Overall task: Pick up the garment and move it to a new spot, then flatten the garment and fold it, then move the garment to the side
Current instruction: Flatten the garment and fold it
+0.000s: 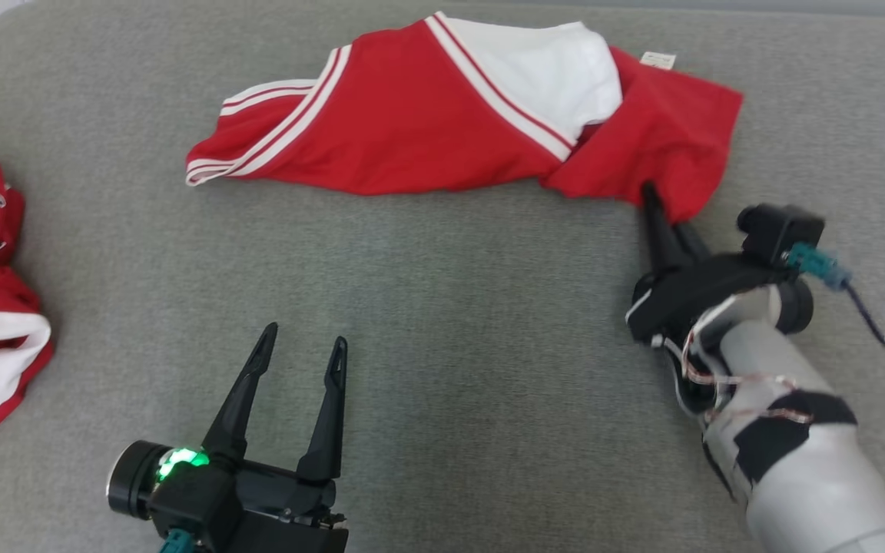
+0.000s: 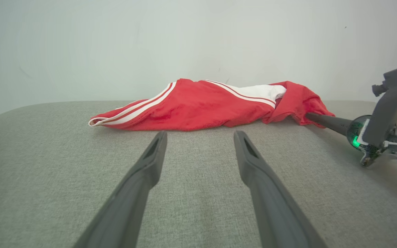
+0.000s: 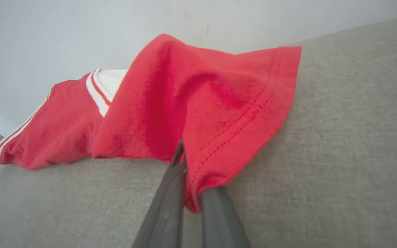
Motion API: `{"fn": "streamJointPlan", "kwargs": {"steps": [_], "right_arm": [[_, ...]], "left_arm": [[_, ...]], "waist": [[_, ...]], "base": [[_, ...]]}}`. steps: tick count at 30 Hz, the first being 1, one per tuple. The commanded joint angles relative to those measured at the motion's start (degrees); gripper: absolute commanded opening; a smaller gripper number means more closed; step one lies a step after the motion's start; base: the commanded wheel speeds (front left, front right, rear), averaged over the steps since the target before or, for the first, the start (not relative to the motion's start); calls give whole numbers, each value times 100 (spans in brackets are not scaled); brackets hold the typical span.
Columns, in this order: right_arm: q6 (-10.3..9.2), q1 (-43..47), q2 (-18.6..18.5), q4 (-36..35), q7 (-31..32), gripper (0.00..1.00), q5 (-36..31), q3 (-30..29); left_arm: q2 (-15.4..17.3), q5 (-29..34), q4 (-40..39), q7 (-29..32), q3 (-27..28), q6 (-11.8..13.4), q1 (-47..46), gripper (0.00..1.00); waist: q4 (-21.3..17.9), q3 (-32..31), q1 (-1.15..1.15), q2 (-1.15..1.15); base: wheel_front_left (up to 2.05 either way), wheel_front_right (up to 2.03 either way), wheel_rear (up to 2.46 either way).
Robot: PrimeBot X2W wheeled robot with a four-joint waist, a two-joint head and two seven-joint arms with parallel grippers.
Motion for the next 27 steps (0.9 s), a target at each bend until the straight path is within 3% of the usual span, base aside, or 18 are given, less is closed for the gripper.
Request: {"fn": "streamJointPlan", "kwargs": {"steps": [1,5,9,19,23,27], "right_arm": [[0,582,-49,42,52,0,107,183],[-3,1012,-470,-481,49,0,178,517],[-3,1274,-824,-873,33,0,119,455],[-3,2040,-1802,-1348,28,0,85,-374],[-3,2143,-1938,-1204,30,0,16,-643],[-3,1844,-1774,-741,61,0,47,-573]], "left_arm": [[2,48,0,-23,47,11,80,100],[6,91,11,-23,146,-28,212,100],[20,150,-3,-23,199,-39,311,100],[62,224,-50,-23,316,-102,572,100],[58,242,-71,-23,302,-143,650,100],[50,241,-36,-23,233,-190,641,100]], "waist": [[-232,-185,-1,0],[-486,-393,-1,0],[-665,-569,-1,0],[-1048,-962,-1,0],[-1120,-1012,-1,0],[-1168,-993,-1,0]], "base": [[0,0,0],[0,0,0],[0,0,0],[0,0,0],[0,0,0],[0,0,0]]}}
